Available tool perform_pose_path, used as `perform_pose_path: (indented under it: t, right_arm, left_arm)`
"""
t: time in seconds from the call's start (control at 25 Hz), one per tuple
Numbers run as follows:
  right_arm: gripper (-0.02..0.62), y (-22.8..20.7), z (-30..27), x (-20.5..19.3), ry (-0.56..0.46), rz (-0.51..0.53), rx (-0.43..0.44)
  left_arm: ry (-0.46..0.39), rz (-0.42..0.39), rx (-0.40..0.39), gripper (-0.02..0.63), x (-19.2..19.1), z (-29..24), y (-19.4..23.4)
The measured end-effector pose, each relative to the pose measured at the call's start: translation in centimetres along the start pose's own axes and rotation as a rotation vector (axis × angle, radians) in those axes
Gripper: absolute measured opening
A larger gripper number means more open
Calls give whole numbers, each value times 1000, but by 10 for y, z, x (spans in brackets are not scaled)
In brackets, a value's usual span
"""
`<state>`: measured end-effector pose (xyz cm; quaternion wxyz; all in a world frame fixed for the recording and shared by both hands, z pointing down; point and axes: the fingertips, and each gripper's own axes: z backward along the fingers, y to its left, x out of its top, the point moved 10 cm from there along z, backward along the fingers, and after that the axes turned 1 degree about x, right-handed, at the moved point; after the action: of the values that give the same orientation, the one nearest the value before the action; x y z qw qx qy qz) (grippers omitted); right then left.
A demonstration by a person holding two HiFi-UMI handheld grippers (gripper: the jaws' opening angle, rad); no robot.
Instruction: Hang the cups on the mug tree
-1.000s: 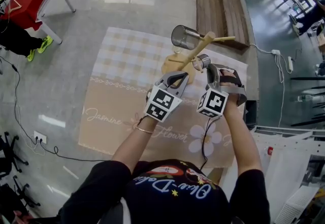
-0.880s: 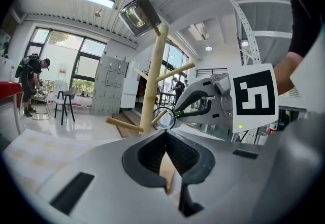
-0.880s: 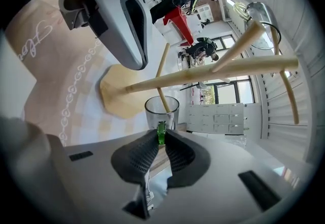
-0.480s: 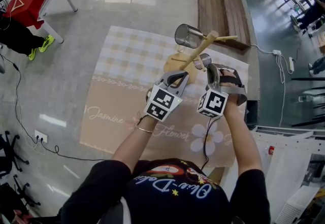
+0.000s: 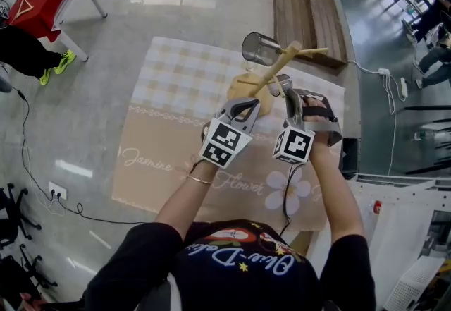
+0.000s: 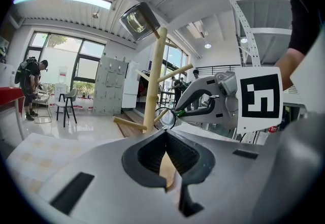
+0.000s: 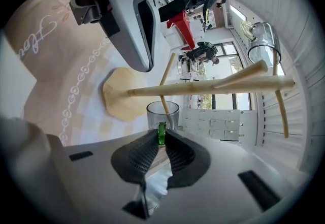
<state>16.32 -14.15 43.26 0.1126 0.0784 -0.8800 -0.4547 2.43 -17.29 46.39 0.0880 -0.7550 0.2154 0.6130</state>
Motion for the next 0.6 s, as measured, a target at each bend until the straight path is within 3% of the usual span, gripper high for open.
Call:
perform_pose_path:
  t: [0.6]
  right_arm:
    - [49, 8, 7, 5, -25, 10, -53]
  left_arm:
    - [-7, 27, 4, 8, -1, 5, -1]
